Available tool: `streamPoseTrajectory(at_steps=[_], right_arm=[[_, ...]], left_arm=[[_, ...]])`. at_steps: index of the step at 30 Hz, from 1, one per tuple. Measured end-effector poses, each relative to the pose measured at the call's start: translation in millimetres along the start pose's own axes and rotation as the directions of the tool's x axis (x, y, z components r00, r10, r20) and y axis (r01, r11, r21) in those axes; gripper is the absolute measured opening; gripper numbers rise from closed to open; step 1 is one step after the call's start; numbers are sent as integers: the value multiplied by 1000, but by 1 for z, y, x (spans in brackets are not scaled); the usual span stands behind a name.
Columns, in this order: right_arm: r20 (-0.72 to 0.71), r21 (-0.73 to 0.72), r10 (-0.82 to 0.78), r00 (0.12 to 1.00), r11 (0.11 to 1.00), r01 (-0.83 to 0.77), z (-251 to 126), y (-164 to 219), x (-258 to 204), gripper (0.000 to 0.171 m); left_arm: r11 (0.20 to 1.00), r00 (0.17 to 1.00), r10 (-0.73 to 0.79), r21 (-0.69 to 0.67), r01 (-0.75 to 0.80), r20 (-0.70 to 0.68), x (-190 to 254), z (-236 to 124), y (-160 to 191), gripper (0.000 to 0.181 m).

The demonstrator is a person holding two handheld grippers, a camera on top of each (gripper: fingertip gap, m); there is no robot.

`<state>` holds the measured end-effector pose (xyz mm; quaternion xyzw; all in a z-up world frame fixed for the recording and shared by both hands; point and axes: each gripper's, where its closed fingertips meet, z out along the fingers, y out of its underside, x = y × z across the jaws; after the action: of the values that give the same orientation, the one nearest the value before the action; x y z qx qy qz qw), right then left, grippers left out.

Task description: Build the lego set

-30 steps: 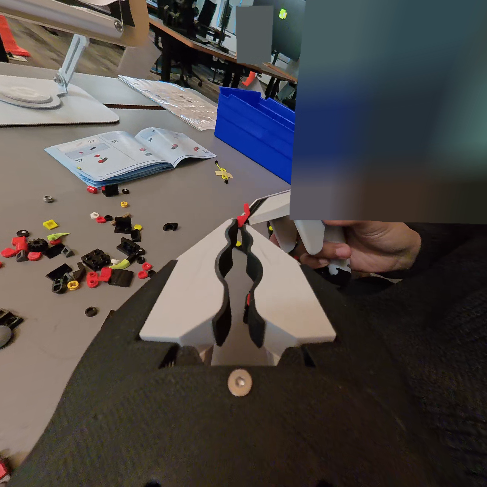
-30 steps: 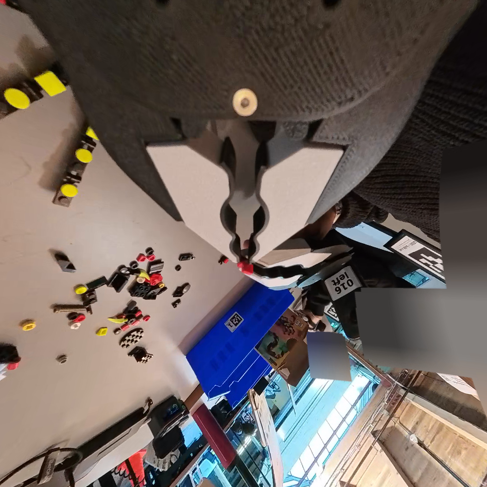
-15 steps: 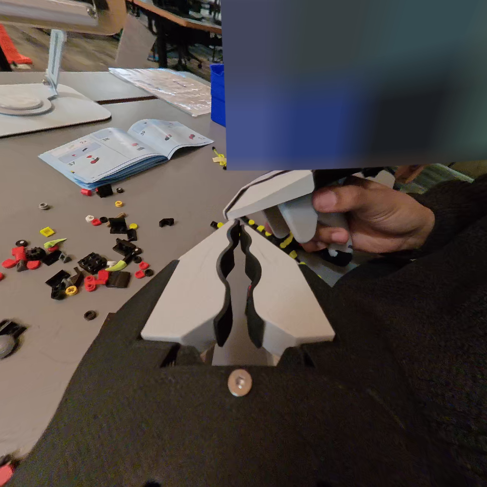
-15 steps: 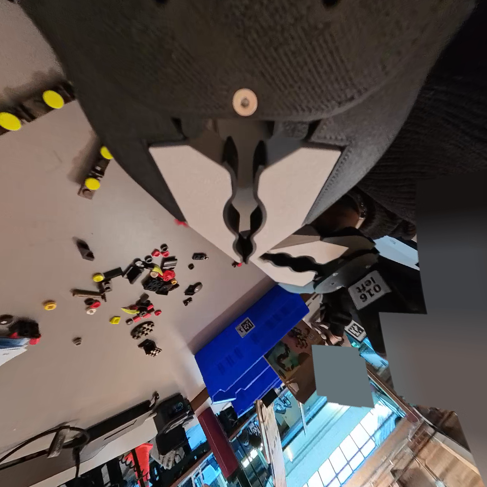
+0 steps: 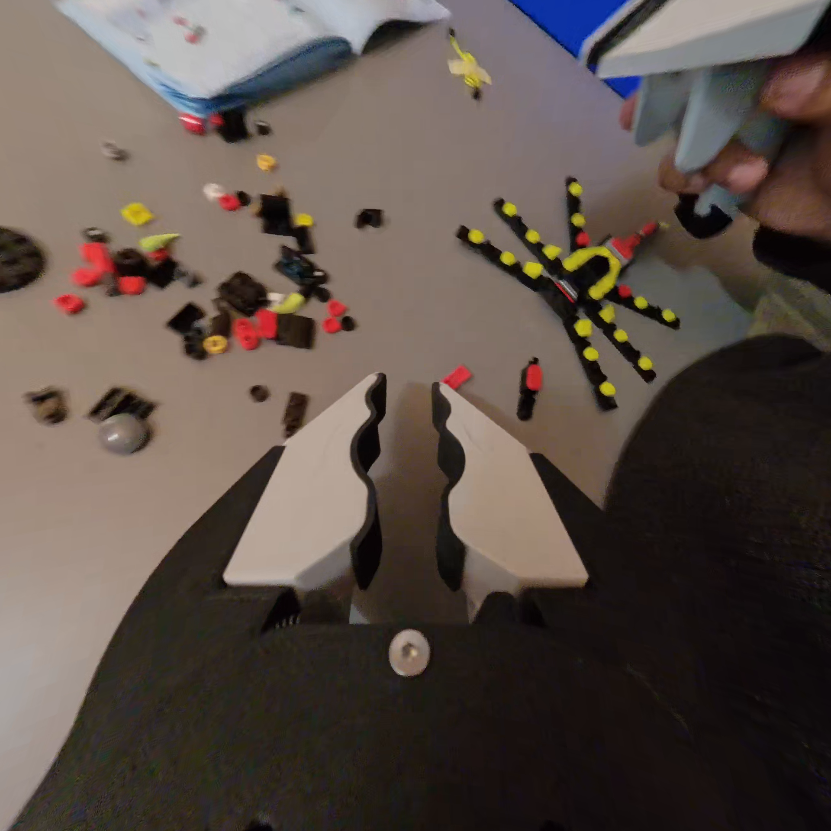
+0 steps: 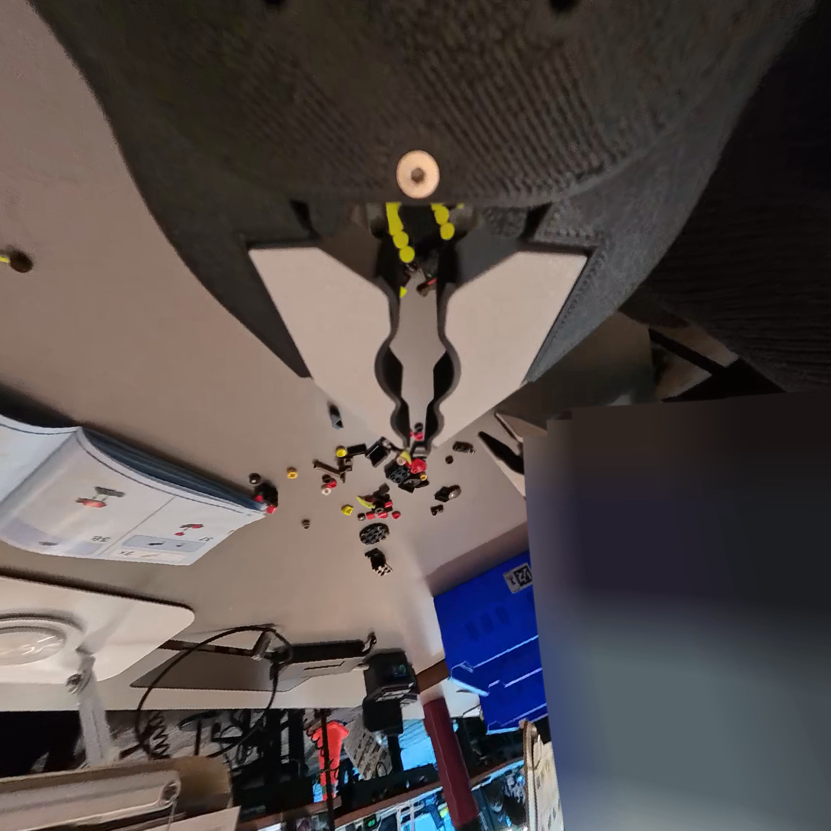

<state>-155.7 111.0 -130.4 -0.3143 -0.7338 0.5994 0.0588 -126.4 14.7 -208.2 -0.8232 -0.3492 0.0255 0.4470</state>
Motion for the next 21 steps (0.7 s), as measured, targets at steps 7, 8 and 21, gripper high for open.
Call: streamPoseTrajectory(at_steps=[7,8,21], right_arm=[[99,-105,-59,993,992,70,10,26,-20,7],[110,-114,-60,992,991,73,12,29,-22,9],[229,-75,-236,944,963,259,17,32,-54,26]], left_arm=[[965,971,241,-106,-239,3,25,31,11,21],[962,970,241,-130,-239,0,25,34,15,19],[823,691,-456,30,567,-561,47,-7,-46,4]])
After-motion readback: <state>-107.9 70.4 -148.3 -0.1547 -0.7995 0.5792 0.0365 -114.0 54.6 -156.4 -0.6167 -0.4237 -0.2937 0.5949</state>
